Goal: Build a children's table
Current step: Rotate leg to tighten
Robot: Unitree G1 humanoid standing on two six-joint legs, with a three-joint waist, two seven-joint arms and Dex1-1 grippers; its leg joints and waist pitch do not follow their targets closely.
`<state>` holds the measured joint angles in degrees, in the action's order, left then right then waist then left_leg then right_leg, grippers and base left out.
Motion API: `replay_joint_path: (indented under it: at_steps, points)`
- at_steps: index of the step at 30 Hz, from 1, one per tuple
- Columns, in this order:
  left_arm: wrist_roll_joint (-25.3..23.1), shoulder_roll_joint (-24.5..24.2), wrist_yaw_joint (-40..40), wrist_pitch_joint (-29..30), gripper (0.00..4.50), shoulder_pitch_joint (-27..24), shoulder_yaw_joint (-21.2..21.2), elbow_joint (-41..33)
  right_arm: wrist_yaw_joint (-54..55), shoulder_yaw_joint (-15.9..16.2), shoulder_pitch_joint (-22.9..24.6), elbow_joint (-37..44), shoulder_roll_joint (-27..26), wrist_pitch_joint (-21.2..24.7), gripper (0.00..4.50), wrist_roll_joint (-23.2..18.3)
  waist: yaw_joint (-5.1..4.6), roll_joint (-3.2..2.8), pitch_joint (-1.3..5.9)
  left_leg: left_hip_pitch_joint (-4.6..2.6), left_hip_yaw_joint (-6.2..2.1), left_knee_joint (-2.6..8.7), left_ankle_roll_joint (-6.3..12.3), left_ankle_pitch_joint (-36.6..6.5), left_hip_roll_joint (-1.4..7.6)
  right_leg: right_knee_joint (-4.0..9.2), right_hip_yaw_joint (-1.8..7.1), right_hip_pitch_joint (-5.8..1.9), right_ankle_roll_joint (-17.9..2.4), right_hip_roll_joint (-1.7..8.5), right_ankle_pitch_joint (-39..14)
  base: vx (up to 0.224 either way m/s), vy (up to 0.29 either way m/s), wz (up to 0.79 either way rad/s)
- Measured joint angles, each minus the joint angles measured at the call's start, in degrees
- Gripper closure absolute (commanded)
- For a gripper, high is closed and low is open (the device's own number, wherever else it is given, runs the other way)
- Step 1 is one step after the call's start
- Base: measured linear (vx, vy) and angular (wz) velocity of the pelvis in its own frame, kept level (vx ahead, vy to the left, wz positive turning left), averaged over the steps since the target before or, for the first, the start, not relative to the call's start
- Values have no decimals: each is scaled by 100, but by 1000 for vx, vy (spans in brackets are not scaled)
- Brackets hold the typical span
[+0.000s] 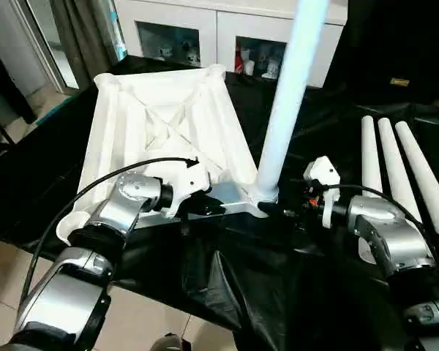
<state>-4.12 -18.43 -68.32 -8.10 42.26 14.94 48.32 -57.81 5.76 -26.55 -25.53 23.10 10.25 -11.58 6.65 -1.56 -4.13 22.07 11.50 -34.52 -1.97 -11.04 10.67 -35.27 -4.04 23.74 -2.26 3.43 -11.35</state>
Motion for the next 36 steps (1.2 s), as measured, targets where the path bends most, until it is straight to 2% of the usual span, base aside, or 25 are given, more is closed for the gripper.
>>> replay_joint_path:
  at_steps: [13, 14, 16, 17, 21, 22, 32, 36]
  points:
    - [0, -25, -87, 10, 450, -81, 12, -121, 238, 135, -9, -85, -315, -89, 49, 109, 14, -1, 2, 0, -1, -23, 0, 0, 2, -20, 1, -2, 1, 1, 1, 0, 0, 0]
    - [0, -26, -87, 15, 450, -84, 12, -126, 234, 135, -9, -85, -315, -87, 65, 107, 14, -1, 2, 0, -2, -24, 0, 0, 2, -23, 1, -2, 1, 1, 1, 0, 0, 0]
    - [0, -30, -89, 18, 450, -88, 11, -128, 232, 135, -9, -85, -314, -86, 65, 105, 14, 0, 2, -1, -2, -30, 0, 0, 4, -32, 1, -1, 1, 1, 1, 0, 0, 0]
    - [0, -32, -98, 19, 450, -94, 12, -132, 232, 135, -9, -85, -312, -86, 87, 105, 14, 0, 2, -1, -2, -32, 0, 0, 4, -36, 1, 0, 1, 1, 0, 0, 0, 0]
    - [0, -38, -148, 27, 450, -114, 11, -141, 230, 133, -8, -85, -311, -86, 116, 98, 13, 0, 2, -3, -3, -49, -1, 0, 7, -54, 1, -1, 1, 1, 0, 0, 0, 0]
    - [0, -39, -149, 32, 450, -117, 11, -143, 230, 133, -8, -85, -311, -86, 138, 93, 13, 0, 2, -4, -3, -52, -2, 0, 7, -57, 2, -1, 1, 1, 1, 0, 0, 0]
    - [0, -39, -161, 61, 450, -123, 9, -146, 246, 115, 13, -85, -334, -51, 171, 69, 11, 1, 3, -4, -7, -58, -16, 8, 8, -70, 1, -1, 2, 1, 1, 0, 0, 0]
    - [-28, 94, 177, 215, 450, -98, -3, -69, 783, -124, 106, -273, -648, -98, 172, 13, -8, 4, 22, -13, -8, -67, -21, 11, 9, -80, 3, -8, 3, 2, 3, 0, 0, 0]
